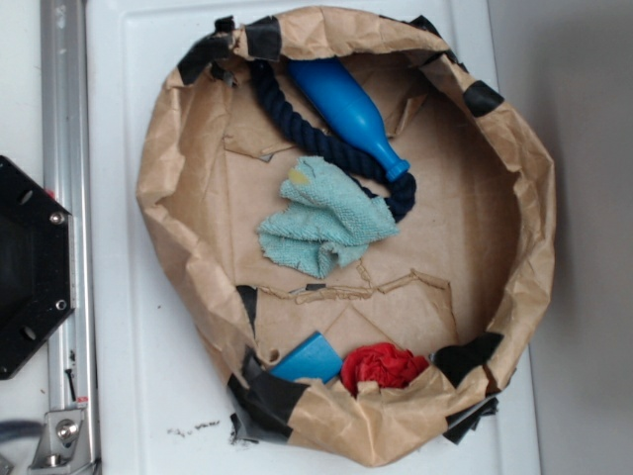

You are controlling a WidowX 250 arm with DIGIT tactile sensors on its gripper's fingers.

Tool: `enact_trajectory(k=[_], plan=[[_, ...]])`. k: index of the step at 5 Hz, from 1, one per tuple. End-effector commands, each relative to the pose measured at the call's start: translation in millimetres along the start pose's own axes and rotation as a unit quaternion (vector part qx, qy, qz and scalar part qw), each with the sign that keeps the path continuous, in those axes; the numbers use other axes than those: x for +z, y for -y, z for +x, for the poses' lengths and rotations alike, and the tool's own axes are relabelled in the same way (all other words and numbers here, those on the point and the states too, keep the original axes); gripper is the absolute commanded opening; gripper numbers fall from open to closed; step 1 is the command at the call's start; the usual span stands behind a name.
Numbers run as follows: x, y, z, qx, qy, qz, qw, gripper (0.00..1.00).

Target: Grab the blue cloth.

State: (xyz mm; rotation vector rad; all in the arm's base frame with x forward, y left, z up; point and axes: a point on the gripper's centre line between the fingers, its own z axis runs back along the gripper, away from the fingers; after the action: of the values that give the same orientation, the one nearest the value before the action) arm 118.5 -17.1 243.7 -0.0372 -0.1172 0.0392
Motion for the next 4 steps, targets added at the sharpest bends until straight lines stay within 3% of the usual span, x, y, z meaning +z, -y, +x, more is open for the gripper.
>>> enact_trajectory(k=[1, 2, 3, 4], plan=[[0.0, 0.0, 0.0, 0.000, 0.000, 0.000, 1.000, 1.00], [-32.0, -9.2, 40.6, 0.078, 0.089, -0.019, 0.993, 1.00], [-59.0, -27.8, 83.5, 0.079, 0.128, -0.018, 0.988, 1.00], [-92.2, -43.9, 116.3, 0.091, 0.131, -0.020, 0.987, 1.00]])
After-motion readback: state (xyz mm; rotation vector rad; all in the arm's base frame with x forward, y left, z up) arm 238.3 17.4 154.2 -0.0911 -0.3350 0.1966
